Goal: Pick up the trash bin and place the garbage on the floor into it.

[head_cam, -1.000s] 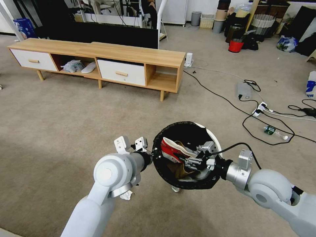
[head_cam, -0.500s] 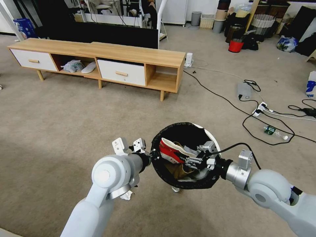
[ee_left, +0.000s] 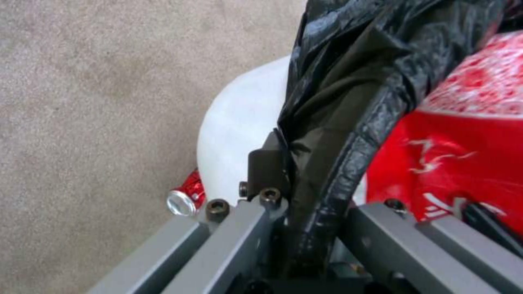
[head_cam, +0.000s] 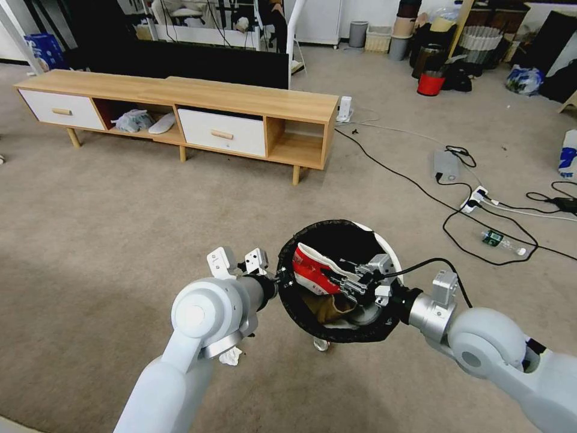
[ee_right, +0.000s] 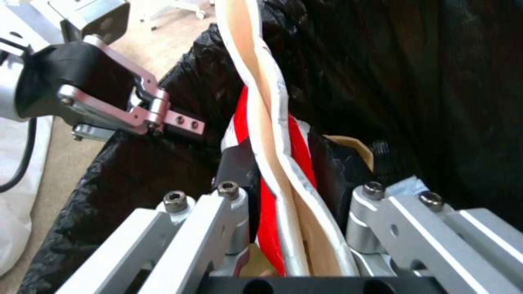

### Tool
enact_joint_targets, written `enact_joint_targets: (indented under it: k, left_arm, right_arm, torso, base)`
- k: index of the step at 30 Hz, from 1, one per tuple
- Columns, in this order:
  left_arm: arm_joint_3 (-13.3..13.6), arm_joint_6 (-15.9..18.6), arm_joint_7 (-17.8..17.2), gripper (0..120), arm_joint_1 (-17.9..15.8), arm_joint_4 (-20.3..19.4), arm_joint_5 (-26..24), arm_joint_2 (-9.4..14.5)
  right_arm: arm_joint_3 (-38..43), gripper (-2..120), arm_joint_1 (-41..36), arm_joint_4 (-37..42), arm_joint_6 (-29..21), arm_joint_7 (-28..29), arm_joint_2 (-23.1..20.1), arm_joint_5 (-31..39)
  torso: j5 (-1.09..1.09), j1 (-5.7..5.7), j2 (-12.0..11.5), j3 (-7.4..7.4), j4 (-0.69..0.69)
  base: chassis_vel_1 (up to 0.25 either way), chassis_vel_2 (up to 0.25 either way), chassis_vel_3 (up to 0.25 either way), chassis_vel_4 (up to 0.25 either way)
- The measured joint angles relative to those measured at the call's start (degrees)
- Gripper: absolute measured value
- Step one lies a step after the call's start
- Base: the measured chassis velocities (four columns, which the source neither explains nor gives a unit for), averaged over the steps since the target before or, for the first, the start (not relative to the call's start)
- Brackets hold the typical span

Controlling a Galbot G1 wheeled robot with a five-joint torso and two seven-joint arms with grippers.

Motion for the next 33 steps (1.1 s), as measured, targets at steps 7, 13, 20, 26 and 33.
enact_joint_targets:
  k: [7,13,20,26,33]
  left_arm:
    - [-0.17,-1.29,-2.62,0,-1.69,1.32,-0.82,-1.01]
    - [-0.64,-2.17,-4.66,0,-2.21,2.07,-1.33,-1.80]
    - [-1.69,-2.77,-6.35,0,-2.40,2.31,-2.57,-2.29]
    - [-2.16,-2.85,-6.84,0,-2.31,2.05,-3.18,-2.21]
    - [-2.52,-2.99,-7.45,0,-2.54,2.87,-3.02,-3.23]
  right_arm:
    - [1.40,25,-0.41,-0.47,0.14,0.40,0.04,0.21]
    - [2.28,26,-0.16,-0.89,0.22,1.01,0.60,0.95]
    - [3.32,28,-0.63,-1.41,0.48,0.94,0.61,1.14]
    - [3.79,29,-0.10,-2.39,0.54,1.47,1.79,1.35]
    - [3.81,29,0.03,-1.03,0.35,1.99,0.87,2.88]
  torso:
    - [0.00,0.00,0.00,0.00,0.00]
    - [0.00,0.00,0.00,0.00,0.00]
    - [0.00,0.00,0.00,0.00,0.00]
    - [0.00,0.00,0.00,0.00,0.00]
    - [0.00,0.00,0.00,0.00,0.00]
  base:
    - [0.000,0.000,0.000,0.000]
    - [0.000,0.000,0.000,0.000]
    - [0.000,0.000,0.000,0.000]
    - [0.000,0.000,0.000,0.000]
    - [0.000,0.000,0.000,0.000]
